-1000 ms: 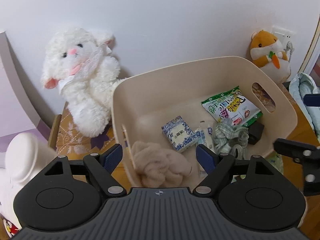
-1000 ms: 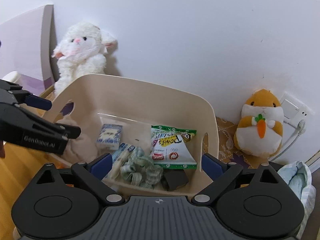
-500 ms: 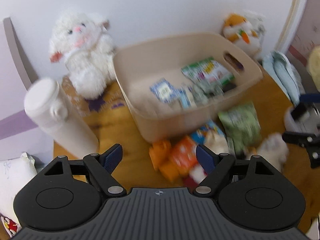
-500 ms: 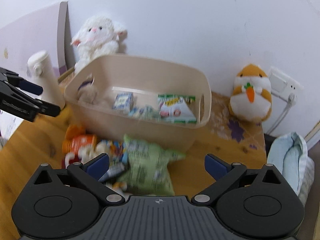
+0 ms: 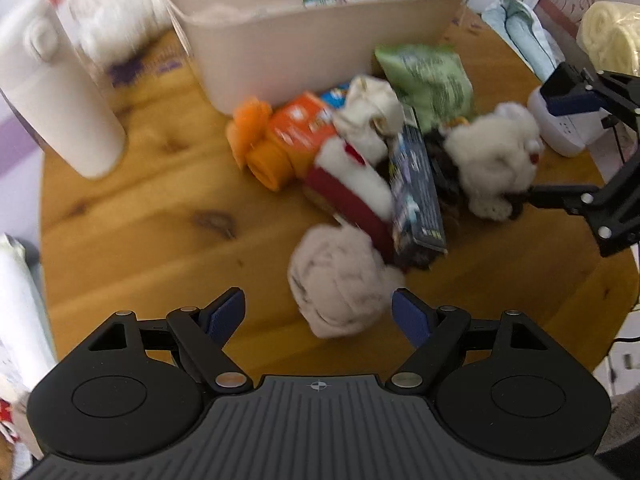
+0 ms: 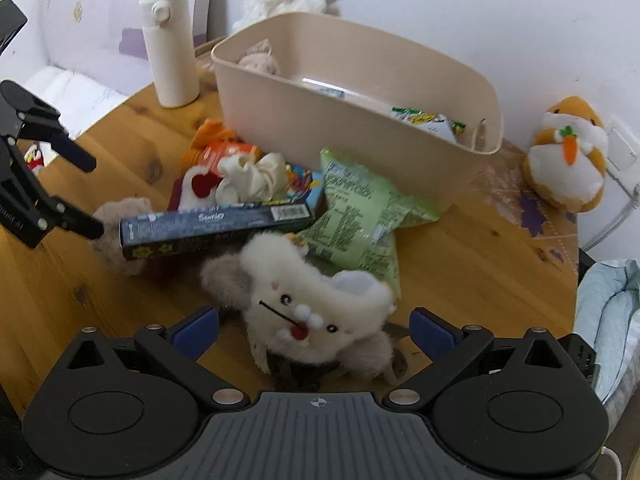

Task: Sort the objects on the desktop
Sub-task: 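Grasp the beige sock ball with the left tool while the right tool grasps the white plush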

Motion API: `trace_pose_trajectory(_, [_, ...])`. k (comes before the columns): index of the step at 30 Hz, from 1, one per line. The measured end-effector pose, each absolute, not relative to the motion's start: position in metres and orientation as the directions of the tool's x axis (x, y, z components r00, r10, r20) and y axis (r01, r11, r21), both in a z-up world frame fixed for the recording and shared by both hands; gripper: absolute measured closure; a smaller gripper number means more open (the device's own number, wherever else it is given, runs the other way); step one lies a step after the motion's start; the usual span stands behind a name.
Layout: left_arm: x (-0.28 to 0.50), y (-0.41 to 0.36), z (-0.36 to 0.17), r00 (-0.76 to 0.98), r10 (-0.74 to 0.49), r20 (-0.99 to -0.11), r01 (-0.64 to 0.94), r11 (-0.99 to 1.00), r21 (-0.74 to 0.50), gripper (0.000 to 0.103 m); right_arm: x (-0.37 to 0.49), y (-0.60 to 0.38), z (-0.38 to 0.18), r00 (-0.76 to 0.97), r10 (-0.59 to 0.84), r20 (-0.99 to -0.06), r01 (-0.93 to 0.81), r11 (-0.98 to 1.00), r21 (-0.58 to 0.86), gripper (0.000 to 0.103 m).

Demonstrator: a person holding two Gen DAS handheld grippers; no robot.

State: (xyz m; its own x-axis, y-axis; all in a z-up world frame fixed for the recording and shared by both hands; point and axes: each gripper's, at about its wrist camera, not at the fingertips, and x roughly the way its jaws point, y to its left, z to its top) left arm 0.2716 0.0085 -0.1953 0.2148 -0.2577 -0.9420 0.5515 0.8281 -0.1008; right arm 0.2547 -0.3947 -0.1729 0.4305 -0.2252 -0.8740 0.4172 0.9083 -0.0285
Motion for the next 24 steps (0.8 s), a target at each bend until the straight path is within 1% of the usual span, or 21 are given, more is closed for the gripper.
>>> trace_pose_trajectory(4, [0.273,0.001,-0.207,0.212,-0.255,-0.944,0.568,0.818,-0.093,0.021,0.262,-0.396,-0.183,0.404,-0.234,-0.884,0.428,0.903,-0.043,0.000])
trace_pose_trajectory(7, [0.279,-0.004,-0.215,0.199,-0.266,-0.943,0.556,0.823,-0.114,0.021,0.267,-0.401,-0.190,0.380,-0.248,-0.891,0.454,0.889,-0.054,0.000])
trace_pose_trajectory(11, [0.291,-0.016,-0.233,0.182,-0.248,-0.951,0.533,0.838,-0.116,0.021,0.272,-0.407,-0.197,0.378,-0.252,-0.891,0.477,0.878,-0.045,0.000])
trace_pose_trajectory(13, [0.294,-0.018,-0.239,0.172,-0.265,-0.949,0.516,0.845,-0.142,0.021,0.274,-0.411,-0.201,0.375,-0.249,-0.893,0.492,0.870,-0.035,0.001])
trace_pose_trajectory(14, [0.295,-0.018,-0.240,0.172,-0.277,-0.945,0.505,0.849,-0.157,0.023,0.275,-0.413,-0.202,0.377,-0.241,-0.894,0.502,0.865,-0.022,0.004])
trace_pose_trajectory(15, [0.295,-0.018,-0.242,0.176,-0.283,-0.943,0.495,0.853,-0.164,0.027,0.274,-0.416,-0.203,0.381,-0.232,-0.895,0.511,0.860,-0.005,0.010])
trace_pose_trajectory(17, [0.296,-0.016,-0.242,0.189,-0.291,-0.938,0.482,0.860,-0.170,0.034,0.274,-0.420,-0.204,0.389,-0.224,-0.893,0.528,0.849,0.017,0.018])
trace_pose_trajectory(19, [0.297,-0.013,-0.242,0.189,-0.299,-0.935,0.473,0.863,-0.180,0.038,0.275,-0.421,-0.204,0.402,-0.219,-0.889,0.539,0.841,0.037,0.029])
trace_pose_trajectory(21, [0.297,-0.010,-0.241,0.193,-0.305,-0.933,0.459,0.868,-0.189,0.041,0.274,-0.423,-0.203,0.411,-0.207,-0.888,0.543,0.838,0.056,0.052])
trace_pose_trajectory(22, [0.296,-0.009,-0.240,0.199,-0.302,-0.932,0.454,0.871,-0.186,0.043,0.273,-0.423,-0.202,0.415,-0.205,-0.886,0.545,0.836,0.062,0.057])
trace_pose_trajectory(24, [0.295,-0.006,-0.238,0.213,-0.296,-0.931,0.444,0.878,-0.178,0.044,0.270,-0.423,-0.201,0.421,-0.205,-0.883,0.549,0.833,0.068,0.074])
